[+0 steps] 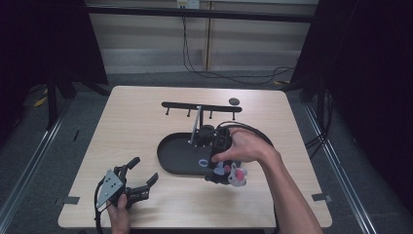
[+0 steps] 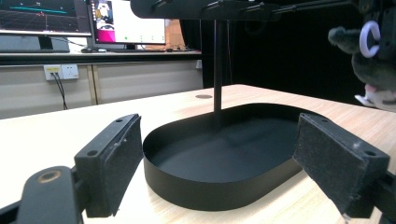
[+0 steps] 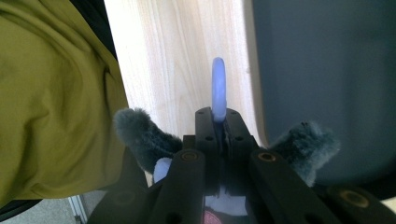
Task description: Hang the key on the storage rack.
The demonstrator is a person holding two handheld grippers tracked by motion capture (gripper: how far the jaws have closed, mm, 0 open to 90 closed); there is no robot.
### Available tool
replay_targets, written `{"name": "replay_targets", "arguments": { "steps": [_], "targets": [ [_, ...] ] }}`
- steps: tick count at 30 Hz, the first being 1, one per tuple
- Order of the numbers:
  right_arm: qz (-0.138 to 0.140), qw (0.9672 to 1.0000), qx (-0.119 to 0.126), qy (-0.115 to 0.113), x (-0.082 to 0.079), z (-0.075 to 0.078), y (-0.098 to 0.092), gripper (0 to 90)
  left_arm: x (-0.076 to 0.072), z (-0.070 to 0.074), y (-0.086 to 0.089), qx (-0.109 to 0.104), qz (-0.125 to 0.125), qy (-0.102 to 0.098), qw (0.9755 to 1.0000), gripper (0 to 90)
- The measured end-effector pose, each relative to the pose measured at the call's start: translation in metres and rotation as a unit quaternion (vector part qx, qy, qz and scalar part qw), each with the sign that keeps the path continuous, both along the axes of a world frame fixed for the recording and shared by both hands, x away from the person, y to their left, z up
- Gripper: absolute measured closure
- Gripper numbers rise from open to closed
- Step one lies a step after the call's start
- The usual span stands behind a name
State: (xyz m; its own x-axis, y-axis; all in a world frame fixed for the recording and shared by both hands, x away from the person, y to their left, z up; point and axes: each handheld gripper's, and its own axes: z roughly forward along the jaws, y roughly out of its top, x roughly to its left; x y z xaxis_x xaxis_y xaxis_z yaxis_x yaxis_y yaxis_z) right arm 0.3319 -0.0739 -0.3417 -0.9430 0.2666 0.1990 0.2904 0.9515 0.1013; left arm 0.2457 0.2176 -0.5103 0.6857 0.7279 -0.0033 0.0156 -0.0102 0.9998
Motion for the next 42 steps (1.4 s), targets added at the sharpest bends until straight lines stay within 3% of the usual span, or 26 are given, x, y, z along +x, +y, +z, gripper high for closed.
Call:
{"name": "replay_targets", "arguments": {
  "steps": [10,19,28,42],
  "targets": [
    [0.003,0.9999,0.003,-0.010,0.006,0.022,-0.003,87.1,0.000,0.000,0.000,0.000,-0.001,0.000,1.0000,15.5],
    [0.003,0.9996,-0.017,-0.022,0.013,0.036,-0.002,87.1,0.000,0.000,0.000,0.000,0.000,0.000,1.0000,15.5],
    [0.004,0.9992,-0.037,-0.016,0.029,0.041,-0.002,87.1,0.000,0.000,0.000,-0.003,-0.001,0.003,1.0000,15.5],
    [-0.010,0.9983,-0.049,-0.030,0.058,0.057,-0.002,87.1,0.000,0.000,-0.001,-0.005,-0.003,0.002,1.0000,15.5]
  ]
}}
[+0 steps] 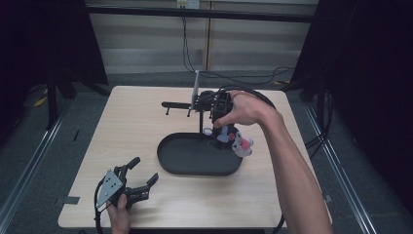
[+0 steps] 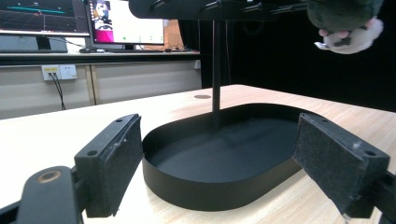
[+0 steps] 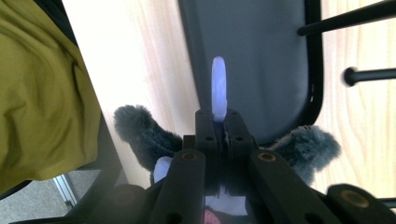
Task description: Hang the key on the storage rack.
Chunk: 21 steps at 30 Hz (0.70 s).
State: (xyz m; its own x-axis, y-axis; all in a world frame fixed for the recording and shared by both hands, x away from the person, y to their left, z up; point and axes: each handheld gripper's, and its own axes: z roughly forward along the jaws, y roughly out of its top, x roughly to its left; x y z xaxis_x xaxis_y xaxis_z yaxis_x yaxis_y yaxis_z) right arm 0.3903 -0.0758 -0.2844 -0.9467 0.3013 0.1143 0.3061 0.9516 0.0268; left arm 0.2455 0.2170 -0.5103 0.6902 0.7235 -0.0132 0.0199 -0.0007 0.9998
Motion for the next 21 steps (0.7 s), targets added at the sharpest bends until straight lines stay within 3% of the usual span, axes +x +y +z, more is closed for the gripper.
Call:
{"name": "replay_targets", "arguments": {
  "steps": [10,21],
  "targets": [
    [-0.013,0.9998,-0.013,0.004,0.017,-0.004,0.000,87.1,0.000,0.000,0.000,-0.003,-0.003,-0.001,1.0000,15.5],
    [-0.023,0.9995,-0.019,0.007,0.032,0.003,-0.001,87.1,0.000,0.000,-0.001,-0.004,-0.005,-0.001,1.0000,15.5]
  ]
}}
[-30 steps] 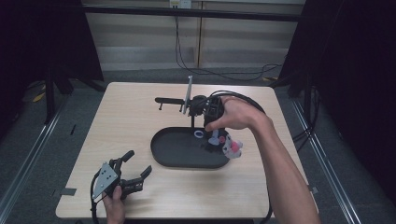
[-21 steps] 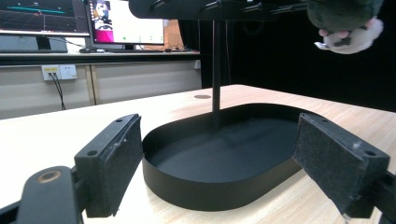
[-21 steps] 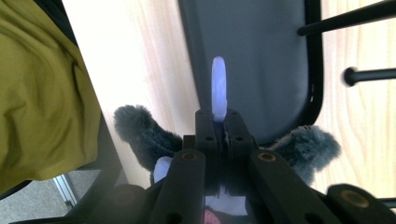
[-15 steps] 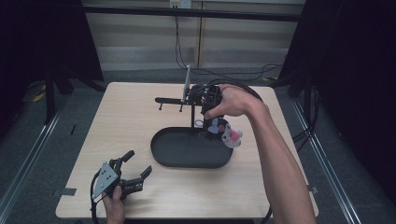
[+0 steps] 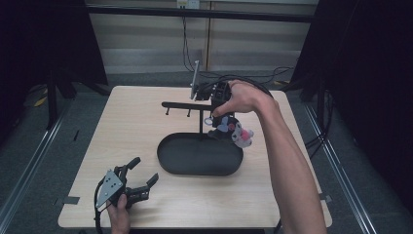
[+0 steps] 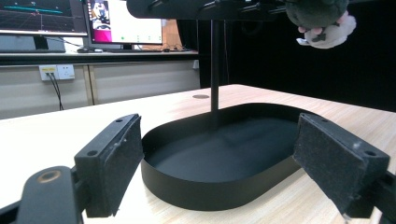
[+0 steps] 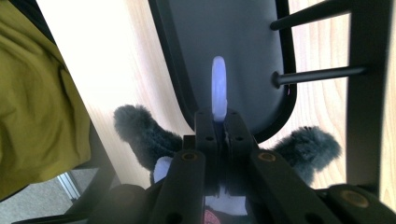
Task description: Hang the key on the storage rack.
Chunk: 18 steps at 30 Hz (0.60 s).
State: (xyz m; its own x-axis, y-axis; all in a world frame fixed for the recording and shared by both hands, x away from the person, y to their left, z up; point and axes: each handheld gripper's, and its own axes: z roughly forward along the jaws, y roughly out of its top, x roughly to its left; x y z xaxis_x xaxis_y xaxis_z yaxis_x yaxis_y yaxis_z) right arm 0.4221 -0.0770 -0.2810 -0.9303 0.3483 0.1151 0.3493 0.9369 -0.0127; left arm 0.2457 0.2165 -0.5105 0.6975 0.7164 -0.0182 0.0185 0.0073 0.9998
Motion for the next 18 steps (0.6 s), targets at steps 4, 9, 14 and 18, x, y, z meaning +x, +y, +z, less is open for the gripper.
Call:
{"name": "replay_targets", "arguments": {
  "steps": [4,9,14,18],
  "targets": [
    [-0.004,1.0000,-0.004,-0.002,0.005,-0.002,0.000,87.1,0.000,0.000,0.001,0.007,-0.001,-0.001,1.0000,15.4],
    [0.000,0.9999,-0.012,0.004,0.007,-0.006,0.005,87.1,0.000,0.000,0.001,0.007,-0.002,-0.001,1.0000,15.5],
    [-0.009,0.9997,-0.020,0.008,0.014,-0.010,0.006,87.0,0.000,0.000,0.001,0.007,-0.002,-0.001,1.0000,15.5],
    [-0.015,0.9996,-0.023,0.009,0.019,-0.012,0.005,86.8,0.000,0.000,0.001,0.007,-0.003,-0.001,1.0000,15.5]
  ]
}}
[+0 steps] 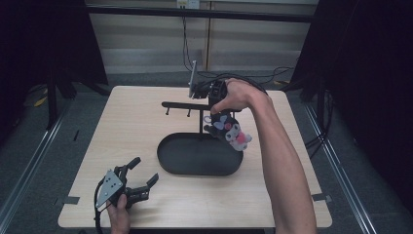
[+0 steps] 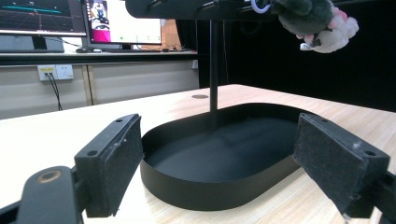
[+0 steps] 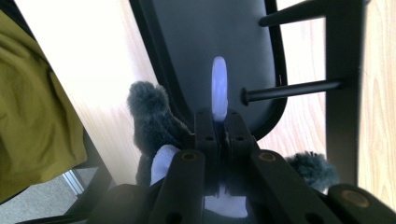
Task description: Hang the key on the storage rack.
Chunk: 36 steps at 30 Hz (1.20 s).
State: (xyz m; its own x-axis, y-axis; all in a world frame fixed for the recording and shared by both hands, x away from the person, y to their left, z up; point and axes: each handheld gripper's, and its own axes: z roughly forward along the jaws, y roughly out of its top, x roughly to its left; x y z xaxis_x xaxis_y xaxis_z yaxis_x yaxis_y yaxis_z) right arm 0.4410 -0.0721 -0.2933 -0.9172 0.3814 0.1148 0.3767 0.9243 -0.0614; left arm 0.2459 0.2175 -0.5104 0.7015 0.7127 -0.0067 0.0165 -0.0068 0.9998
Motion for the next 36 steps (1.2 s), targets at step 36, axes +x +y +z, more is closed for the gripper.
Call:
{"name": "replay_targets", "arguments": {
  "steps": [36],
  "targets": [
    [-0.034,0.9982,-0.037,-0.032,0.012,0.000,0.002,86.8,0.000,0.000,0.000,0.002,-0.004,0.001,1.0000,15.5]
  ]
}}
